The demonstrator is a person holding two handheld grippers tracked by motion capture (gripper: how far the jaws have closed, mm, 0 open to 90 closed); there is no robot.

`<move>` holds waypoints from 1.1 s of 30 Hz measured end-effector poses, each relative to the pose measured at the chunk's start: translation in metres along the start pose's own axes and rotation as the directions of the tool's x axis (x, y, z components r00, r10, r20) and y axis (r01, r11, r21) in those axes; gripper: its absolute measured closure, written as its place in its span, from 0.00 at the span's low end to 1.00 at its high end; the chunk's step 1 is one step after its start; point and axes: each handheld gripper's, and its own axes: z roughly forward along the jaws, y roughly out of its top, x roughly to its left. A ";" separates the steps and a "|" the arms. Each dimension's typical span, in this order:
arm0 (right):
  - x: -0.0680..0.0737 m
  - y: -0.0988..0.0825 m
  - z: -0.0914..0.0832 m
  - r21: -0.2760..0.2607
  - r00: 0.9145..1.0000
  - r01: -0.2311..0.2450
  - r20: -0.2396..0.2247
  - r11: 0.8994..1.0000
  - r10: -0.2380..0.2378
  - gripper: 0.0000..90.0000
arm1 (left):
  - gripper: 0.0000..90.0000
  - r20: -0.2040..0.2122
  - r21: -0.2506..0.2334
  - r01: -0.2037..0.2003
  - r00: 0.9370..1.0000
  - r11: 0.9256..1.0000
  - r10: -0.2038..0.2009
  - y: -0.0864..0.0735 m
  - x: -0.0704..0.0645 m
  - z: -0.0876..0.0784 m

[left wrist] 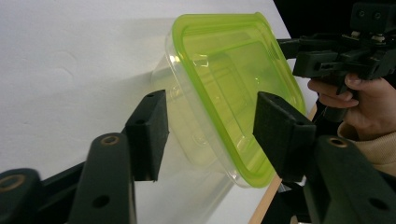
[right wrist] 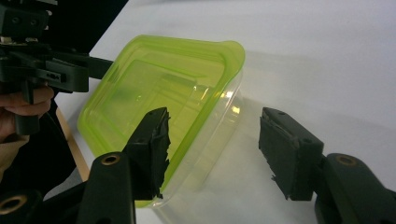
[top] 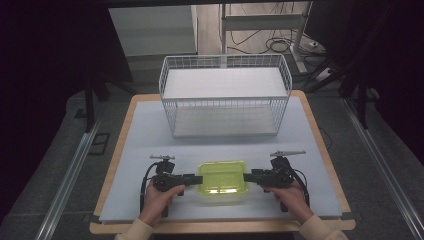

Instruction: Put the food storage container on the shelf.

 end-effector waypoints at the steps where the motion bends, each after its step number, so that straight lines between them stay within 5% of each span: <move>1: 0.000 0.001 0.001 0.002 1.000 -0.002 -0.002 1.000 0.002 0.49 | 0.55 -0.003 -0.009 0.005 1.000 1.000 -0.005 0.000 0.001 0.001; 16: -0.002 0.000 0.009 0.041 0.990 -0.071 -0.115 0.997 0.076 0.64 | 0.72 0.045 0.037 0.016 0.999 0.999 -0.018 -0.003 0.002 0.009; 21: -0.001 -0.001 0.010 0.049 0.996 -0.047 -0.074 0.998 0.051 0.74 | 0.78 0.035 0.039 0.018 0.999 0.999 -0.019 -0.004 0.001 0.009; 33: 0.002 -0.001 0.000 0.016 0.991 -0.080 -0.103 0.997 0.082 0.86 | 0.87 0.045 0.014 -0.013 0.999 1.000 0.012 -0.007 -0.009 -0.002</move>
